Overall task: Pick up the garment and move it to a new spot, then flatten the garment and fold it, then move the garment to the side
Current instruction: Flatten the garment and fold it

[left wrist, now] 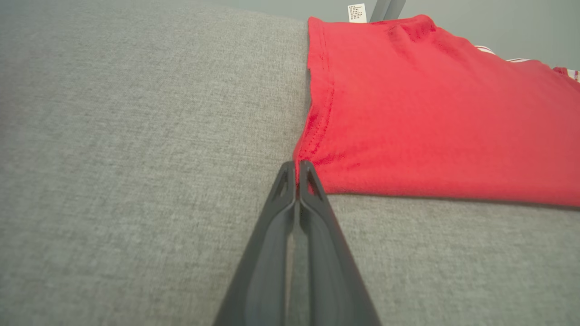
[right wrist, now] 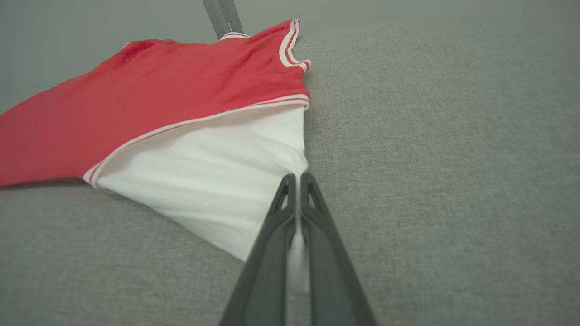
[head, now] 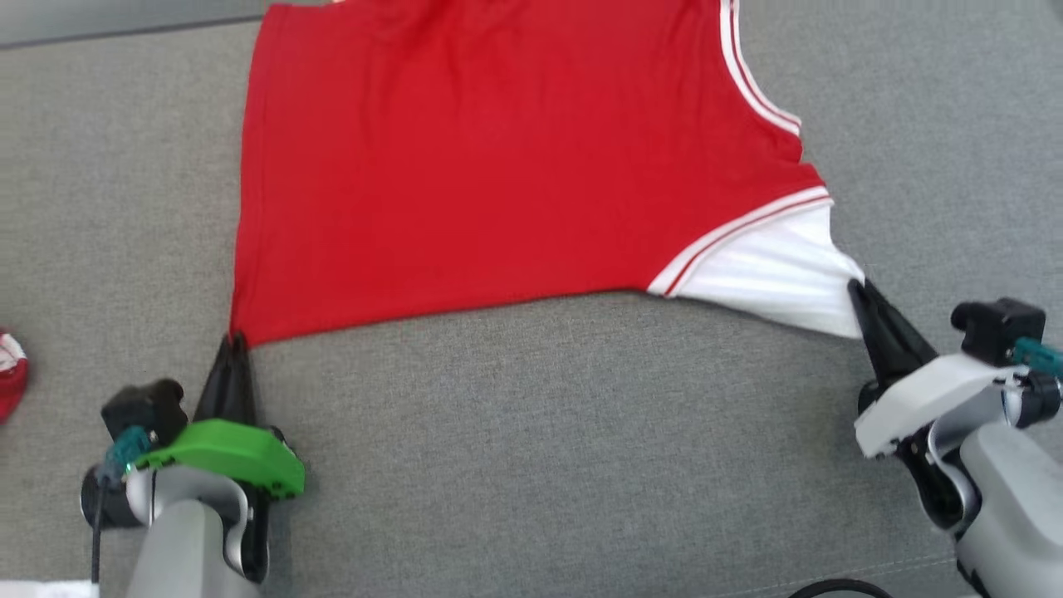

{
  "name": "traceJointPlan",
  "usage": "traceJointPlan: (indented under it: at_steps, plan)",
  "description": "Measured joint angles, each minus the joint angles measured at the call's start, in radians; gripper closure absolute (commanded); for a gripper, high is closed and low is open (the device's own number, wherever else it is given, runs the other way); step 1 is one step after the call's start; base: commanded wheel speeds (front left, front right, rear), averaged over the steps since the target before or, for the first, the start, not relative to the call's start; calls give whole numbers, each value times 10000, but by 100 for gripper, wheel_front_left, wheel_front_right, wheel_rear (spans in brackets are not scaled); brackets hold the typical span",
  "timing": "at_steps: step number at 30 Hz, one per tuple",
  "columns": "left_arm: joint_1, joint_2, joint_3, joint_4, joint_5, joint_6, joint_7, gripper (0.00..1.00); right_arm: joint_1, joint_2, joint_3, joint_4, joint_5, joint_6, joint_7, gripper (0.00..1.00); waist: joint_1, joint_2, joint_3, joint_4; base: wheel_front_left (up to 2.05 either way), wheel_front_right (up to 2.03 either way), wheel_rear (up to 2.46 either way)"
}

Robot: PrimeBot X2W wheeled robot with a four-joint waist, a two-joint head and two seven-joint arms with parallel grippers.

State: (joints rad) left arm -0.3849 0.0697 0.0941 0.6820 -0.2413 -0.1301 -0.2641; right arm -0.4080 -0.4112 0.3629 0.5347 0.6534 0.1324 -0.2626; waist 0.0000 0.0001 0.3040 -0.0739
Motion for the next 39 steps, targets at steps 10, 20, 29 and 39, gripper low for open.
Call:
traceJointPlan:
  at_steps: [10,20,29,39]
  plan:
    - [2302,-207,286,144,-56,-23,-10,100,2674,890,-665,38,-351,0,0,100,0,0,-1650,62,0,0,0]
    - [3705,-240,-416,104,-566,-21,-6,100,4593,1323,-986,-8,-882,-2,0,100,-1,0,-3090,167,0,0,0]
    - [4767,-238,-529,-213,-754,-15,-4,100,5139,1511,-1459,-278,-1143,-4,0,100,0,0,-3605,92,0,0,0]
    - [4938,-230,-627,-917,-809,40,-2,100,5437,1513,-1747,-905,-1287,-4,-2,100,-1,0,-3647,292,0,0,0]
